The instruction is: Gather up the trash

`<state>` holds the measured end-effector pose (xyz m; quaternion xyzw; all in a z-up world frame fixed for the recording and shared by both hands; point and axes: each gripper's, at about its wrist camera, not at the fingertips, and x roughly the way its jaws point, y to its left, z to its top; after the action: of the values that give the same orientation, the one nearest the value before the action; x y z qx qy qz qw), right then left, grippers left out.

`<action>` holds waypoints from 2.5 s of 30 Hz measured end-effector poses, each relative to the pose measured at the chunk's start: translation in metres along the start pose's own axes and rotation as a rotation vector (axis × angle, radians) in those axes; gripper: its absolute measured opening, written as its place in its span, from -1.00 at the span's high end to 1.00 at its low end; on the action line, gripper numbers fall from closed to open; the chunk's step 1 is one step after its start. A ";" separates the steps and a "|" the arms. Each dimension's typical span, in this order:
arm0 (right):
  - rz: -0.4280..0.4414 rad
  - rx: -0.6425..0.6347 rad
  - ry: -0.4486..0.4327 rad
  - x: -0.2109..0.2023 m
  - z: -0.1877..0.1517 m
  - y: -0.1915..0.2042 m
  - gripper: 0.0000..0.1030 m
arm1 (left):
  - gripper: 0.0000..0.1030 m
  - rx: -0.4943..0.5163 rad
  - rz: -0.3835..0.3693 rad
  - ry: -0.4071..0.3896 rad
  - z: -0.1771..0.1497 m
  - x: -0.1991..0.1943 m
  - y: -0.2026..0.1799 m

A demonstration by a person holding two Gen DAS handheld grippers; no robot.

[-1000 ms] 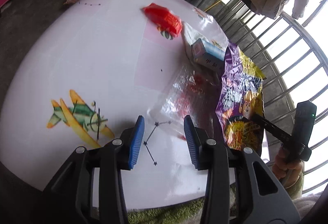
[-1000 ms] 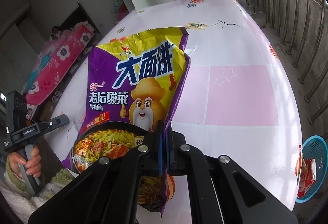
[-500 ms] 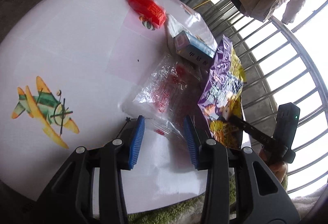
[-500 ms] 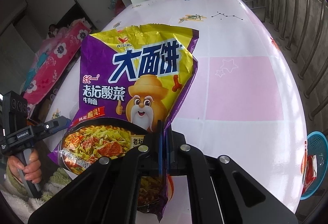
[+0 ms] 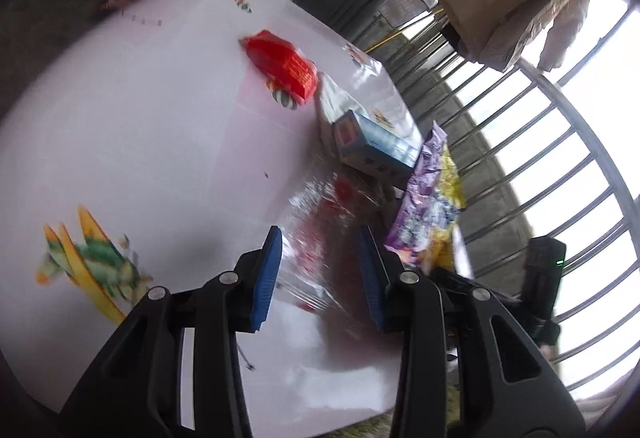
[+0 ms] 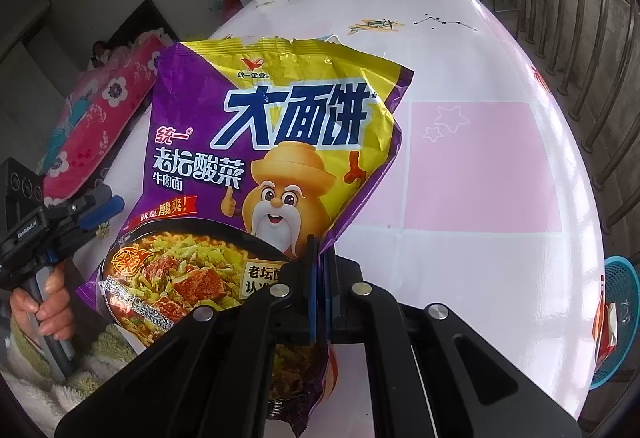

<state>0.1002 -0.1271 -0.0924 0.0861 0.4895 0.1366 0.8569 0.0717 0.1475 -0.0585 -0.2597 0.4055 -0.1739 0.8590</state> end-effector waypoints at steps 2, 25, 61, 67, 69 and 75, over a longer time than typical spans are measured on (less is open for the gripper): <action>-0.017 -0.007 -0.005 -0.003 0.000 0.000 0.95 | 0.32 0.066 0.069 -0.003 0.009 0.003 -0.005; -0.159 -0.172 -0.004 0.003 -0.004 0.029 0.94 | 0.32 -0.201 -0.289 0.208 -0.002 0.024 0.018; -0.100 -0.070 -0.145 -0.058 -0.003 0.006 0.95 | 1.00 -0.063 -0.204 0.087 -0.003 -0.011 0.001; -0.130 -0.151 -0.143 -0.050 -0.003 0.027 0.95 | 1.00 0.002 -0.216 0.069 -0.002 -0.031 -0.014; -0.125 -0.164 -0.135 -0.046 -0.006 0.033 0.95 | 1.00 0.006 -0.220 0.070 -0.003 -0.031 -0.019; -0.112 -0.159 -0.118 -0.043 -0.006 0.033 0.95 | 1.00 -0.002 -0.231 0.073 -0.006 -0.027 -0.020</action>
<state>0.0697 -0.1096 -0.0515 -0.0018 0.4298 0.1215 0.8947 0.0488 0.1436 -0.0338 -0.2991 0.4039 -0.2807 0.8177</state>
